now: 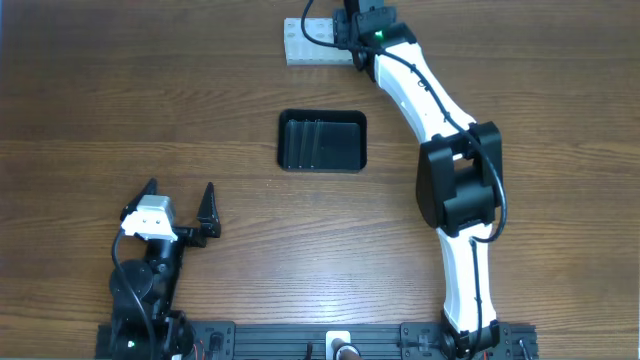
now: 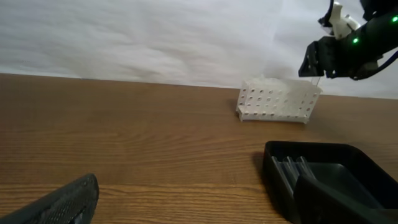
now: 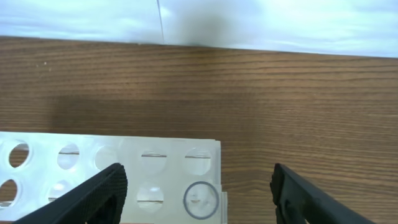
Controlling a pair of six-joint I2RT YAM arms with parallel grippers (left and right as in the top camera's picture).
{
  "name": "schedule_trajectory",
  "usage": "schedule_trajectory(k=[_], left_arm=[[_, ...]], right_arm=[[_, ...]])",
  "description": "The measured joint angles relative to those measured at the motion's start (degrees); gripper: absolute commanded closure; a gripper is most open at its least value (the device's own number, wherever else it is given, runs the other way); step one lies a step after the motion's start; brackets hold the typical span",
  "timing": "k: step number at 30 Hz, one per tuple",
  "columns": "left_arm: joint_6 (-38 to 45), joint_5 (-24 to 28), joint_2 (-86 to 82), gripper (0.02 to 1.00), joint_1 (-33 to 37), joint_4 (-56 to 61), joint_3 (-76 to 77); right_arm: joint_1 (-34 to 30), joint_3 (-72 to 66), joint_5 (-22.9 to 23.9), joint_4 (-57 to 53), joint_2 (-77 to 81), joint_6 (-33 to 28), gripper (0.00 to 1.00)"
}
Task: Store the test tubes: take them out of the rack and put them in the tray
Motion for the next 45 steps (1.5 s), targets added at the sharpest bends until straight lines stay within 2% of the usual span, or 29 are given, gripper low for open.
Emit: schedule_trajectory(k=[4, 5, 10, 22, 34, 45], left_arm=[[0.0, 0.0, 0.0, 0.018, 0.0, 0.0, 0.0], [0.0, 0.0, 0.0, 0.018, 0.0, 0.0, 0.0], [0.0, 0.0, 0.0, 0.018, 0.0, 0.0, 0.0], [0.0, 0.0, 0.0, 0.018, 0.0, 0.0, 0.0], [0.0, 0.0, 0.0, 0.018, 0.0, 0.0, 0.0], [0.0, 0.0, 0.0, 0.018, 0.0, 0.0, 0.0]], right_arm=[[0.0, 0.0, 0.0, 0.3, 0.8, 0.0, 0.446], [0.0, 0.0, 0.0, 0.2, 0.8, 0.1, 0.511], [0.0, 0.0, 0.0, 0.2, 0.8, 0.1, 0.678], [0.0, 0.0, 0.0, 0.2, 0.8, -0.1, 0.86], [0.0, 0.0, 0.0, 0.2, 0.8, -0.1, 0.917], [0.3, -0.2, 0.0, -0.7, -1.1, 0.3, 0.923]])
